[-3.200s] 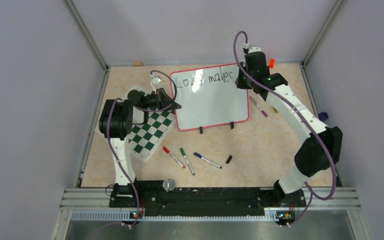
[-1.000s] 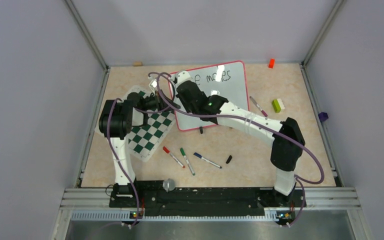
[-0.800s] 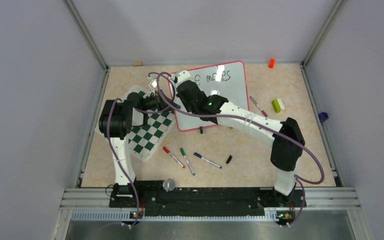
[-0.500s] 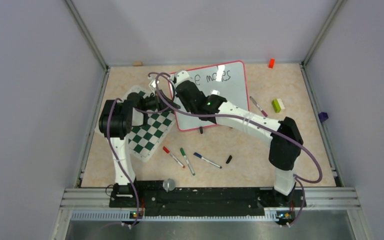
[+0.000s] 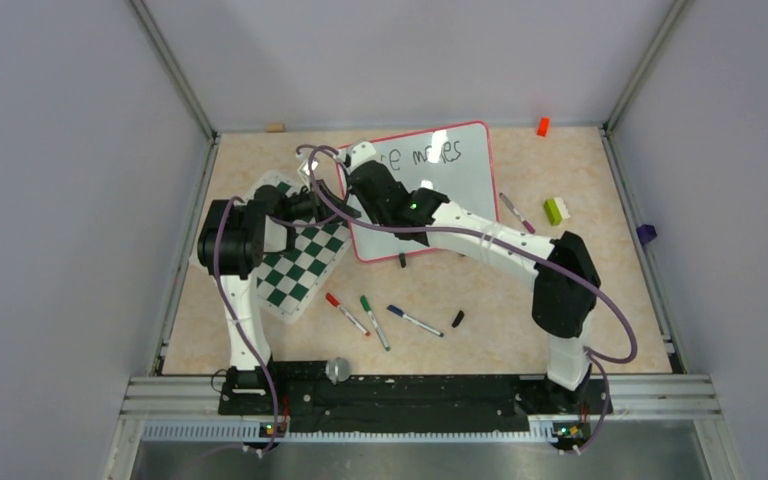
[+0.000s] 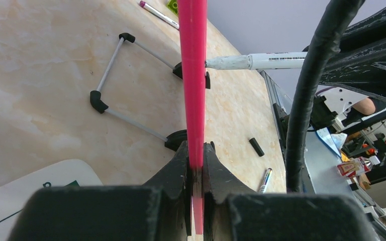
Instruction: Write a sentence on the whiteboard
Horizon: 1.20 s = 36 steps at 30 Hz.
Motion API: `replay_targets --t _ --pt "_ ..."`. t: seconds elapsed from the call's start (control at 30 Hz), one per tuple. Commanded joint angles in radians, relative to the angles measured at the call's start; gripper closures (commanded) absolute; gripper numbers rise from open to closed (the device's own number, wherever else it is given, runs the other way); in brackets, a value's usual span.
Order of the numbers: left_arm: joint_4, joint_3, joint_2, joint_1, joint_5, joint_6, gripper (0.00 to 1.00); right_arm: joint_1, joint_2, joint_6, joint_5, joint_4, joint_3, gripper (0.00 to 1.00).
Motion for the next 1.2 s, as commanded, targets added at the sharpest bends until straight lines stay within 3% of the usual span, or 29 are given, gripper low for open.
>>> replay_targets --t 0.0,0.63,1.17 --pt "0.102 -0.02 -0.051 0.0 0.019 0.079 0.98 -0.008 -0.021 0.004 0.0 0.007 0.01 1.0" --pt "0.1 -0.02 -0.047 0.0 0.017 0.078 1.0 -0.009 -0.09 0.055 -0.048 -0.042 -0.101 1.0" --pt "0.102 -0.019 -0.047 -0.002 0.017 0.076 1.0 -0.035 -0.109 0.066 -0.095 -0.042 -0.011 1.0"
